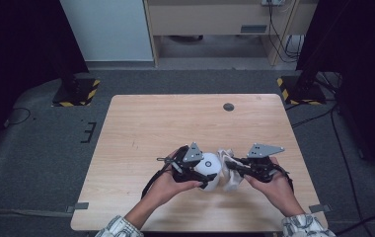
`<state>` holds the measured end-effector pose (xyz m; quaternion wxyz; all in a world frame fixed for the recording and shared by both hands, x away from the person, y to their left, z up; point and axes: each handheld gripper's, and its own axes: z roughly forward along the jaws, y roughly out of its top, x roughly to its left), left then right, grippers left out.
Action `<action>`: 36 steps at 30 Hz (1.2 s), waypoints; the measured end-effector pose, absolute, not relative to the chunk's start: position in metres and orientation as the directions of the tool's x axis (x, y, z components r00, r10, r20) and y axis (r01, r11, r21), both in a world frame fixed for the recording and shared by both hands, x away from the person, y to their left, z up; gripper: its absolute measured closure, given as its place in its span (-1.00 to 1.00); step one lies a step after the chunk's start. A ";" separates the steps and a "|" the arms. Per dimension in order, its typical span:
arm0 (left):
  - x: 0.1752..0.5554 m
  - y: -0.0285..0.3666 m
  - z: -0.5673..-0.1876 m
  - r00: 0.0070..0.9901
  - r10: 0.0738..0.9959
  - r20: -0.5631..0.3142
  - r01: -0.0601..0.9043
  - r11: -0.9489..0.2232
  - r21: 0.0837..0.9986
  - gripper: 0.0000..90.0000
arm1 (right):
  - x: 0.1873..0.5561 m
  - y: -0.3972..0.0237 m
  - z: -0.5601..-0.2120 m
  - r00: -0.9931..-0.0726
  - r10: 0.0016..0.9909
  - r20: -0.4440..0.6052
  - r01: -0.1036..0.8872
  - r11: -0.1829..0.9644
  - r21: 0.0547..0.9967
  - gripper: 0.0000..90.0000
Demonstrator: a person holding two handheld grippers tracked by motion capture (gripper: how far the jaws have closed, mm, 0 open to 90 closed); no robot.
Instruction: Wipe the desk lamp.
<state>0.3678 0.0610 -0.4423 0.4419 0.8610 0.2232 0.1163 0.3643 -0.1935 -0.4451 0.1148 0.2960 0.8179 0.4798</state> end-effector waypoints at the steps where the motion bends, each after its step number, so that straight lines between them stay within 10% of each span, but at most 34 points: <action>1: 0.368 0.061 -0.442 0.874 0.487 0.005 0.282 -0.513 0.811 -0.81 | 0.363 -0.193 -0.444 -0.798 0.594 0.099 0.374 0.360 0.855 0.72; 36: 0.367 0.061 -0.443 0.875 0.483 0.035 0.266 -0.541 0.798 -0.81 | 0.360 -0.178 -0.502 -0.768 0.619 0.164 0.502 0.422 0.755 0.73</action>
